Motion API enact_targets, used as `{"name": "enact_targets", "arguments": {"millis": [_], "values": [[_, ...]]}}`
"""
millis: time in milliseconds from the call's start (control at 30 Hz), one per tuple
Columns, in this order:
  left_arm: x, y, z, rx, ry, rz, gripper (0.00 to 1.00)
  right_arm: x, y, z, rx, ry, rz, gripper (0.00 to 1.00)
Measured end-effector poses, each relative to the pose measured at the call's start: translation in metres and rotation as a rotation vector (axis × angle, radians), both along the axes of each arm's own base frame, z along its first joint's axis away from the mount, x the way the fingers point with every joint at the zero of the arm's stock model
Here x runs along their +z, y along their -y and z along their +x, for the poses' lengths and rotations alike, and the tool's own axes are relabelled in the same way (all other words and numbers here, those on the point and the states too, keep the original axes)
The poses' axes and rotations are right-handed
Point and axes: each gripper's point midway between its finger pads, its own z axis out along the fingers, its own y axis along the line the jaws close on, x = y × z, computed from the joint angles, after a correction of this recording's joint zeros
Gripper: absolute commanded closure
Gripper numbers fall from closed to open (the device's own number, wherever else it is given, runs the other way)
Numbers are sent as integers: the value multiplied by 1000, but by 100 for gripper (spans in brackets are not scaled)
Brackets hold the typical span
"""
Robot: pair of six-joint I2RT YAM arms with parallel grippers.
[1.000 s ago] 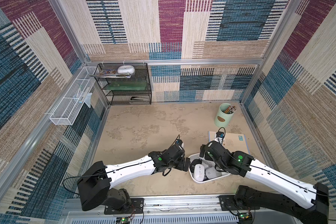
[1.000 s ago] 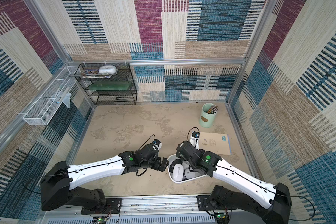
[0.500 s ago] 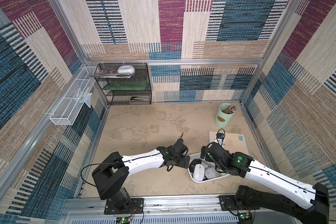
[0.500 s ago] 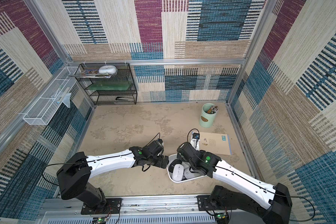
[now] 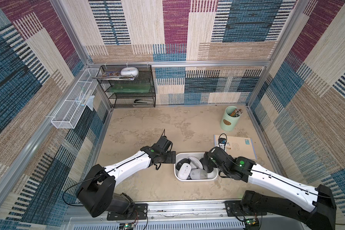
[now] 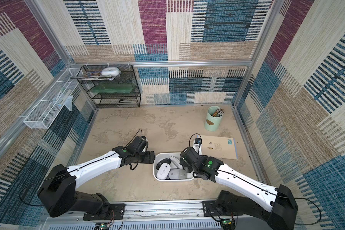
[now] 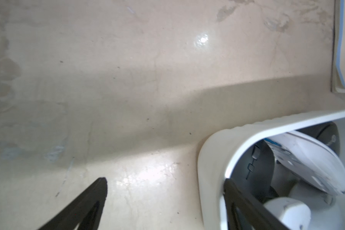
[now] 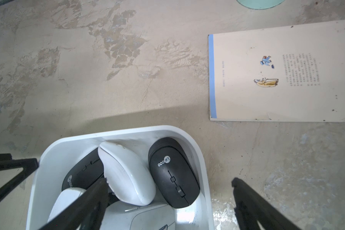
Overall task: Take out the mouse from the storage box
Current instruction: Move the storage box to the center of the board.
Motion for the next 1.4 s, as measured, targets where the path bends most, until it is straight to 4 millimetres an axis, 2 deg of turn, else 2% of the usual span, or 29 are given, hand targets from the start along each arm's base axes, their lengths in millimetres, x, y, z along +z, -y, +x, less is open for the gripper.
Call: {"name": "enact_targets", "arguments": {"millis": [100, 167, 367, 567, 667, 867, 1000, 1133, 1333, 1400], "values": [[-6, -22, 0, 50, -8, 26, 5, -4, -2, -1, 7, -9, 12, 0], [-4, -25, -6, 50, -4, 11, 5, -9, -2, -2, 9, -20, 18, 0], [10, -16, -27, 23, 39, -146, 3, -35, 5, -12, 4, -88, 35, 0], [21, -4, -53, -32, 77, -301, 2, -53, 7, -24, -14, -135, 99, 0], [26, 3, -62, -64, 97, -357, 1, -55, 6, -26, -31, -154, 127, 0], [32, 11, -67, -99, 105, -400, 1, -65, 11, -33, -63, -182, 145, 0], [25, 16, -73, -118, 74, -399, 1, -70, 12, -40, -57, -189, 182, 1], [18, 24, -78, -136, 42, -388, 1, -70, -1, -42, -14, -197, 255, 4], [28, 38, -75, -153, 58, -421, 1, -77, -22, -46, 48, -232, 318, 9], [28, 38, -73, -141, 55, -422, 1, -74, -34, -48, 86, -238, 349, 10]]}}
